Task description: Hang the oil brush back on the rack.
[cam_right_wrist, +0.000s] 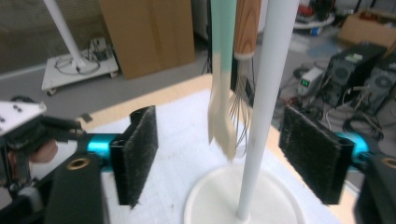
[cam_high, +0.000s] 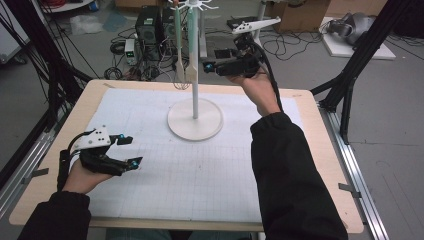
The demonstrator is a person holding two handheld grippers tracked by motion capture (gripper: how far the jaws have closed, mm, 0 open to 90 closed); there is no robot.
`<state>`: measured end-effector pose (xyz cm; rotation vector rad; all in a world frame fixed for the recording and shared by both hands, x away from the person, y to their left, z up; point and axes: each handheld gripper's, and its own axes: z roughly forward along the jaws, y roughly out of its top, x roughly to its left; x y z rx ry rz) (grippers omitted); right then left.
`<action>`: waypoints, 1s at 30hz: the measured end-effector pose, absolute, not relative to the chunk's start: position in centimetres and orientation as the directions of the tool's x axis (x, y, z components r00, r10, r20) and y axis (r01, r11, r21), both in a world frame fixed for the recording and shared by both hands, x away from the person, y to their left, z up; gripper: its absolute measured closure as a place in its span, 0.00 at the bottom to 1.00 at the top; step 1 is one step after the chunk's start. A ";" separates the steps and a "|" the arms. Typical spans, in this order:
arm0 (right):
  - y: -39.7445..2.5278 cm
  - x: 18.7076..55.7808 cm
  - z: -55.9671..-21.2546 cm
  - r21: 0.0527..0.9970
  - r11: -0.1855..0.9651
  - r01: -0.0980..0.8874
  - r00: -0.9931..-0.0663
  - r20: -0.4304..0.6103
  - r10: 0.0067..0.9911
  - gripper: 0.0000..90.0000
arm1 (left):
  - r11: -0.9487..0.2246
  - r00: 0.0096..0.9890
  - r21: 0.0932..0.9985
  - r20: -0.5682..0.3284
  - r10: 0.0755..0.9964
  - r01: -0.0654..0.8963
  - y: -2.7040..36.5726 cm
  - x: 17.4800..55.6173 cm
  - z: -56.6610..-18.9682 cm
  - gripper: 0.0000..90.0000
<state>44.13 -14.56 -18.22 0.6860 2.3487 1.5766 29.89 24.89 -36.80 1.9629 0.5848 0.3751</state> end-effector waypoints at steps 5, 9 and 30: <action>-14.7 43.4 -18.9 0.919 0.313 0.241 -0.863 0.056 0.501 0.28 | -0.354 0.826 0.902 -0.007 0.564 0.249 24.9 29.9 -36.9 0.22; -15.2 42.9 -19.6 0.920 0.308 0.244 -0.862 0.060 0.503 0.26 | -0.358 0.822 0.898 -0.007 0.569 0.256 24.9 29.9 -36.9 0.20; -17.9 40.1 -22.8 0.932 0.276 0.233 -0.842 0.052 0.537 0.19 | -0.348 0.806 0.897 -0.015 0.592 0.272 25.2 30.0 -36.8 0.15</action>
